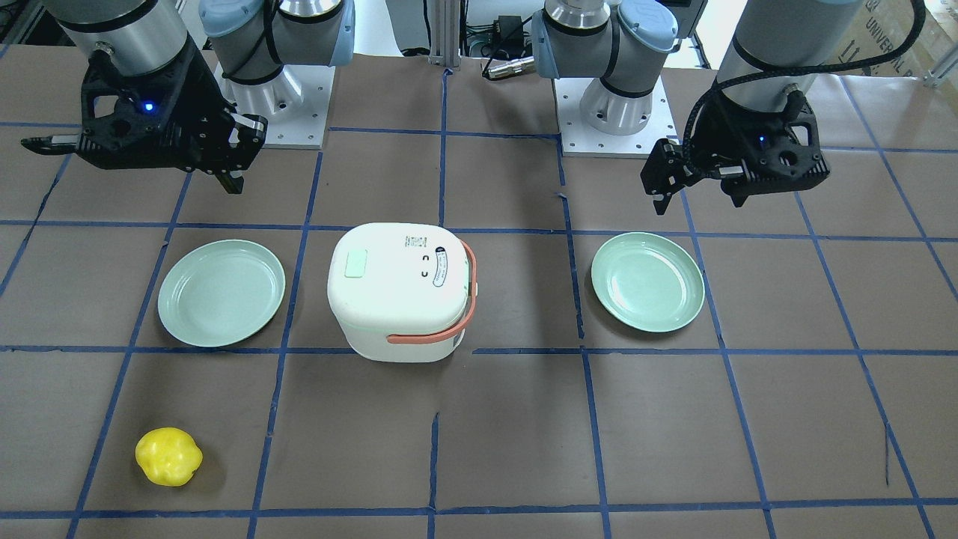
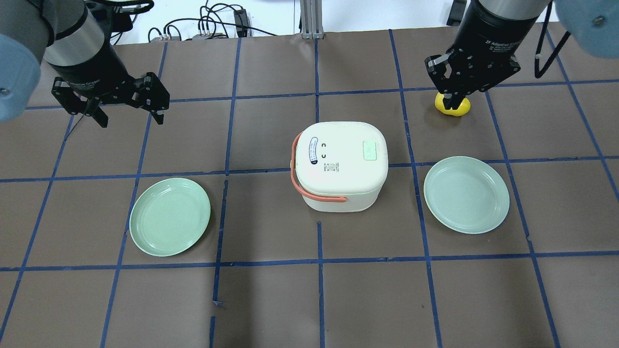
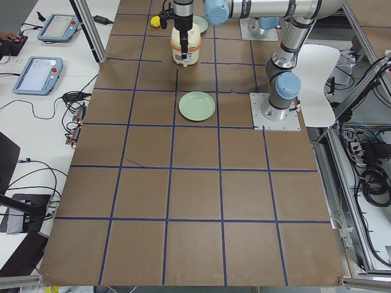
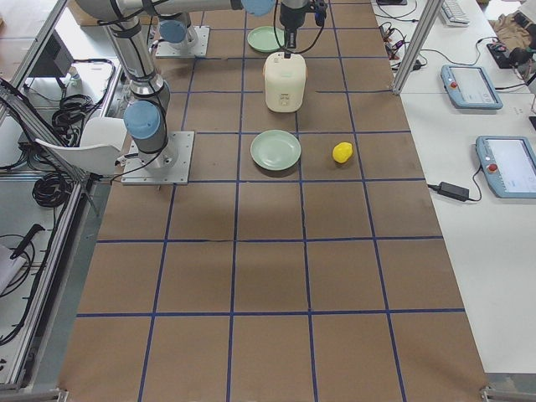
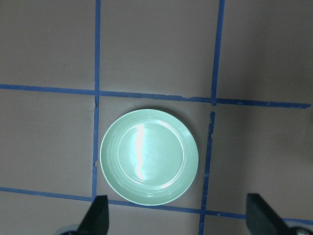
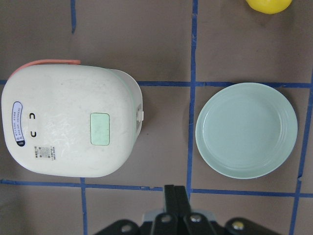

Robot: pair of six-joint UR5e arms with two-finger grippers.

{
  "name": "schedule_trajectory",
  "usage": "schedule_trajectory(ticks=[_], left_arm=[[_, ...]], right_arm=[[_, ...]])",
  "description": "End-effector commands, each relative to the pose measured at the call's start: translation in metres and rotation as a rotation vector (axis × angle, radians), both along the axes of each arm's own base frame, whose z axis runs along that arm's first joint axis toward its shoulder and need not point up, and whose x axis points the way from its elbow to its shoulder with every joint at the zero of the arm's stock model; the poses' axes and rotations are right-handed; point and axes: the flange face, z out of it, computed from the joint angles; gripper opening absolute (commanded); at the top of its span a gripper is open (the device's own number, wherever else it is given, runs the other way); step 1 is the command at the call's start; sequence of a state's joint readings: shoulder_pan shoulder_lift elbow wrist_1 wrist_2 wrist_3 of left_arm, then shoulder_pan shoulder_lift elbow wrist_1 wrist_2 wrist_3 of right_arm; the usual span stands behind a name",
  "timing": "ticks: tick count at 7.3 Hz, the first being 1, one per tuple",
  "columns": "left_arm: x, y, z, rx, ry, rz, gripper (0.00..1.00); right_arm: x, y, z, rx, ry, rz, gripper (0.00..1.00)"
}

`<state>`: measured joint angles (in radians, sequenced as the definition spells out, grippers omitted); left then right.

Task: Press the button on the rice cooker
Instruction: 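Move the right gripper over the rice cooker's green lid button and lower it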

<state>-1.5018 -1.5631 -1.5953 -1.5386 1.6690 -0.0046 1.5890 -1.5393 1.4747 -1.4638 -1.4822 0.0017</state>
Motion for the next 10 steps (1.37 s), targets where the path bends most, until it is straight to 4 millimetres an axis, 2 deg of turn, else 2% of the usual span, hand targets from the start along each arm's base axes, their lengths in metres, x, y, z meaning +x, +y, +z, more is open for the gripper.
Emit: schedule_trajectory(ticks=[1, 2, 3, 4, 5, 7, 10], left_arm=[[0.0, 0.0, 0.001, -0.002, 0.0, 0.0, 1.0], [0.0, 0.0, 0.0, 0.0, 0.0, 0.0, 1.0], [0.0, 0.0, 0.0, 0.0, 0.0, 0.0, 1.0], [0.0, 0.0, 0.0, 0.0, 0.0, 0.0, 1.0], [0.0, 0.0, 0.0, 0.0, 0.0, 0.0, 1.0], [0.0, 0.0, 0.0, 0.0, 0.0, 0.0, 1.0], [0.0, 0.0, 0.0, 0.0, 0.0, 0.0, 1.0]], right_arm=[[0.034, -0.002, -0.015, 0.038, -0.022, -0.084, 0.07], [0.054, -0.007, -0.036, 0.071, -0.013, -0.104, 0.07], [0.068, -0.015, -0.047, 0.052, 0.017, -0.1, 0.07], [0.086, -0.012, -0.051, 0.03, 0.028, -0.072, 0.07], [0.097, -0.012, -0.066, 0.042, 0.033, -0.065, 0.07], [0.097, -0.021, -0.09, 0.027, 0.089, -0.092, 0.07], [0.097, -0.023, -0.12, 0.028, 0.088, -0.121, 0.07]])
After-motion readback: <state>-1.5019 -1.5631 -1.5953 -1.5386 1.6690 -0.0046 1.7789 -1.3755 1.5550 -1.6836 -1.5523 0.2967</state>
